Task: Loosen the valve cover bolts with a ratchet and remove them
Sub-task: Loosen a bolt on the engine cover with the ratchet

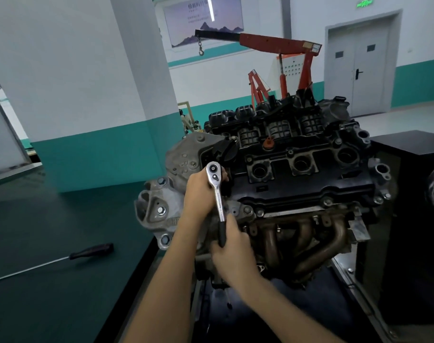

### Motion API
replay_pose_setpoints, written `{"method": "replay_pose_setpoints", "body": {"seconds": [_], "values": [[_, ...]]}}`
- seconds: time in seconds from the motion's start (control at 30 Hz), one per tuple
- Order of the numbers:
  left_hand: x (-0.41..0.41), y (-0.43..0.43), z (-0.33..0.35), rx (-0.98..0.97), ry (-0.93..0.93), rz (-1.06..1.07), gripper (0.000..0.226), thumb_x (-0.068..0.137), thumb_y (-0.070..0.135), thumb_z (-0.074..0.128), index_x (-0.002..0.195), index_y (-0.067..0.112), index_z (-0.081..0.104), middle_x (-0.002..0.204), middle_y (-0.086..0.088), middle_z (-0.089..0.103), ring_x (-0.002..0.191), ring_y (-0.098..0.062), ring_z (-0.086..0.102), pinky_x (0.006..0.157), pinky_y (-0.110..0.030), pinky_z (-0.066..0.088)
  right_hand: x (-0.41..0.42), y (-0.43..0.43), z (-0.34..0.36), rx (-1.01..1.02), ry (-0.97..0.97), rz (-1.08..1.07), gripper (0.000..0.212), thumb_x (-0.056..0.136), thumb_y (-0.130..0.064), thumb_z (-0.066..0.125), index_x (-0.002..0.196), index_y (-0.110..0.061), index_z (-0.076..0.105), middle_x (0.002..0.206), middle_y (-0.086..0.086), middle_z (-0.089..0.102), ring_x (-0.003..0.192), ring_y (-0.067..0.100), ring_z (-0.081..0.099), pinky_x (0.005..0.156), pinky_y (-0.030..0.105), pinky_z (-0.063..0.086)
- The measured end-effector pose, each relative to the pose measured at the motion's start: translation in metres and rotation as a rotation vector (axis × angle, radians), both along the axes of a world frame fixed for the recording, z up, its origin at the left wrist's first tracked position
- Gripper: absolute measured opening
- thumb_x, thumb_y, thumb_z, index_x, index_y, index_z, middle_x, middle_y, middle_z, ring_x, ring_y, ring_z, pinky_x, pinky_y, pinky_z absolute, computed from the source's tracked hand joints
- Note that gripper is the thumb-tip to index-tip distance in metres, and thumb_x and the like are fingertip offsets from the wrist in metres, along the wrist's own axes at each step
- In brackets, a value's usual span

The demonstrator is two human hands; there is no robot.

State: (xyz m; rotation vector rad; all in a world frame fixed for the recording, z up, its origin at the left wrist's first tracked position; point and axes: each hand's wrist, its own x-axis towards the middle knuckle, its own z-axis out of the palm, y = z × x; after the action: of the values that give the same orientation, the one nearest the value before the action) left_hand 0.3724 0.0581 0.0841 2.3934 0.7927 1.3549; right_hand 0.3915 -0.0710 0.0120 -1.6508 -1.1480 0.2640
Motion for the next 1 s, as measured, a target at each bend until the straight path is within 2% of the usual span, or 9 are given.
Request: {"method": "replay_pose_setpoints", "body": {"seconds": [0.17, 0.3, 0.37, 0.5, 0.6, 0.67, 0.73, 0.83, 1.0], "values": [[-0.001, -0.004, 0.001, 0.04, -0.007, -0.069, 0.013, 0.087, 0.016, 0.055, 0.086, 0.009, 0.067, 0.075, -0.005, 0.069, 0.072, -0.023, 0.064, 0.067, -0.035, 0.047, 0.096, -0.036, 0.046, -0.184, -0.368, 0.155, 0.041, 0.082, -0.005, 0.061, 0.12, -0.017, 0.053, 0.069, -0.004, 0.051, 0.056, 0.012, 0.051, 0.052, 0.02, 0.046], [-0.002, -0.007, 0.003, 0.05, -0.025, -0.054, 0.011, 0.093, 0.014, 0.059, 0.091, 0.008, 0.068, 0.073, -0.008, 0.068, 0.064, -0.024, 0.062, 0.066, -0.039, 0.047, 0.151, -0.031, 0.108, -0.346, -1.016, -0.025, 0.039, 0.087, -0.017, 0.058, 0.124, -0.024, 0.048, 0.074, -0.003, 0.044, 0.072, 0.028, 0.06, 0.059, 0.03, 0.04], [-0.002, -0.008, 0.002, 0.031, -0.031, -0.033, 0.013, 0.093, 0.012, 0.059, 0.088, 0.007, 0.07, 0.072, -0.009, 0.068, 0.064, -0.023, 0.061, 0.066, -0.039, 0.047, 0.155, -0.028, 0.117, -0.308, -1.148, -0.067, 0.035, 0.088, -0.018, 0.055, 0.121, -0.025, 0.046, 0.077, 0.001, 0.051, 0.079, 0.032, 0.063, 0.058, 0.031, 0.037], [0.001, -0.008, 0.001, 0.055, -0.035, 0.063, 0.017, 0.089, 0.003, 0.06, 0.072, 0.005, 0.058, 0.064, -0.015, 0.064, 0.059, -0.026, 0.053, 0.056, -0.028, 0.027, 0.118, -0.038, 0.067, -0.232, -0.838, -0.103, 0.03, 0.085, -0.02, 0.057, 0.113, -0.021, 0.045, 0.085, 0.008, 0.06, 0.084, 0.036, 0.063, 0.065, 0.035, 0.041], [0.001, -0.003, 0.001, 0.049, -0.007, 0.062, 0.012, 0.085, 0.002, 0.057, 0.075, -0.001, 0.062, 0.073, -0.014, 0.069, 0.068, -0.03, 0.061, 0.064, -0.038, 0.042, 0.055, -0.033, 0.025, -0.111, -0.303, 0.038, 0.025, 0.084, -0.013, 0.058, 0.099, -0.021, 0.04, 0.073, 0.003, 0.054, 0.072, 0.032, 0.061, 0.059, 0.035, 0.046], [0.001, 0.001, 0.0, 0.03, -0.024, 0.046, 0.011, 0.087, 0.005, 0.061, 0.079, -0.002, 0.067, 0.077, -0.013, 0.071, 0.076, -0.029, 0.066, 0.071, -0.04, 0.05, 0.019, -0.015, 0.011, -0.049, -0.162, -0.018, 0.029, 0.084, -0.012, 0.056, 0.109, -0.017, 0.042, 0.079, 0.009, 0.06, 0.079, 0.036, 0.062, 0.063, 0.037, 0.048], [0.001, 0.0, -0.002, 0.007, -0.057, 0.013, 0.011, 0.088, 0.007, 0.065, 0.077, 0.008, 0.069, 0.075, -0.004, 0.07, 0.073, -0.016, 0.066, 0.07, -0.026, 0.05, -0.006, -0.003, 0.006, 0.004, -0.058, -0.037, 0.041, 0.085, -0.01, 0.053, 0.124, -0.013, 0.04, 0.091, 0.017, 0.063, 0.086, 0.039, 0.062, 0.07, 0.042, 0.051], [-0.001, -0.004, 0.001, -0.003, -0.079, -0.036, 0.016, 0.089, 0.01, 0.065, 0.078, 0.021, 0.068, 0.077, 0.007, 0.07, 0.074, -0.002, 0.063, 0.068, -0.015, 0.046, -0.001, -0.004, 0.008, -0.021, -0.06, -0.008, 0.044, 0.084, -0.01, 0.053, 0.126, -0.014, 0.04, 0.094, 0.019, 0.064, 0.088, 0.039, 0.063, 0.074, 0.044, 0.053], [-0.004, -0.005, 0.002, 0.012, -0.023, -0.104, 0.013, 0.087, 0.008, 0.055, 0.088, 0.01, 0.068, 0.077, -0.006, 0.07, 0.071, -0.016, 0.062, 0.068, -0.03, 0.048, 0.096, -0.036, 0.048, -0.209, -0.473, 0.073, 0.033, 0.083, -0.012, 0.061, 0.112, -0.023, 0.048, 0.073, -0.001, 0.049, 0.07, 0.028, 0.058, 0.063, 0.032, 0.046]]}}
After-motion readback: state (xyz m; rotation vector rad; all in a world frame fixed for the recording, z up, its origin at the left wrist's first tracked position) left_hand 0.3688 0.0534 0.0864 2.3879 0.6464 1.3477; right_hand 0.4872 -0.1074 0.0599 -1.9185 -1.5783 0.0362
